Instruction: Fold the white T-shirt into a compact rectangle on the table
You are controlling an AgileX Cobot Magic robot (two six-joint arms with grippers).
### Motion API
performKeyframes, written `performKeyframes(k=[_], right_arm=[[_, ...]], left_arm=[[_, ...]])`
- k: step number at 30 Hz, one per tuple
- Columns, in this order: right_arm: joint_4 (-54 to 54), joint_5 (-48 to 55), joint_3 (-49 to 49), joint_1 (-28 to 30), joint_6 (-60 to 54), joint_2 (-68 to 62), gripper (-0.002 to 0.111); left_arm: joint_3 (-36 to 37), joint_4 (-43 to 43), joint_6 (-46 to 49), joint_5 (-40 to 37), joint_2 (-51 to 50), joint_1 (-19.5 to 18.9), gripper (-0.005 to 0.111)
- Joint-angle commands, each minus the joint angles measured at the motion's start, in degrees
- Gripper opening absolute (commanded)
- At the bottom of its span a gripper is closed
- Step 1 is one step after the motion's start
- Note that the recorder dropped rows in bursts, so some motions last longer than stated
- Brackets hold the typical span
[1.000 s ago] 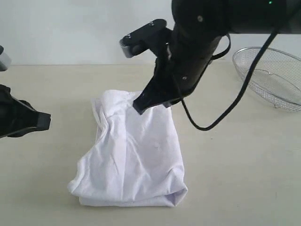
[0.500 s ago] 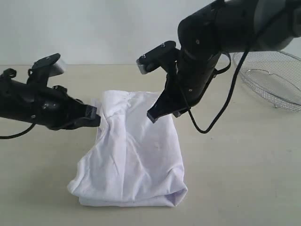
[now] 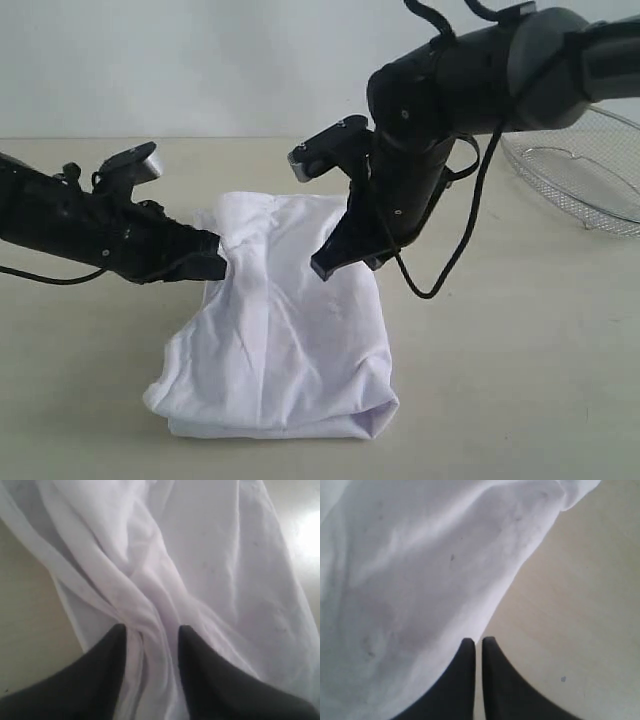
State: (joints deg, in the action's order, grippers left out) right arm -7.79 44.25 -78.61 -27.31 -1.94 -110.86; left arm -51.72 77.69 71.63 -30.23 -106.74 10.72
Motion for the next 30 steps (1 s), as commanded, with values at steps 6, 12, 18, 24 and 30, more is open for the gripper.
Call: performKeyframes(k=[6, 12, 18, 24, 30], right_arm=[[-0.2, 0.2, -0.1, 0.5, -1.8, -3.5, 0.000], [-0.5, 0.8, -0.1, 0.5, -1.9, -3.5, 0.000], [-0.5, -1.3, -0.1, 0.5, -2.1, -3.5, 0.000], [0.5, -4.4, -0.1, 0.5, -1.6, -4.6, 0.000], [1.4, -6.4, -0.1, 0.5, -1.6, -5.6, 0.000]], left_arm=[[-2.3, 8.5, -0.1, -3.1, -2.7, -0.9, 0.058], [-2.7, 6.9, -0.1, -4.1, -6.8, -0.9, 0.052], [-2.8, 6.4, -0.1, -3.8, -7.9, -0.9, 0.006], [-2.8, 3.6, -0.7, -3.9, -6.8, -0.9, 0.005], [-2.8, 3.2, -0.7, -3.4, -6.8, -0.9, 0.005]])
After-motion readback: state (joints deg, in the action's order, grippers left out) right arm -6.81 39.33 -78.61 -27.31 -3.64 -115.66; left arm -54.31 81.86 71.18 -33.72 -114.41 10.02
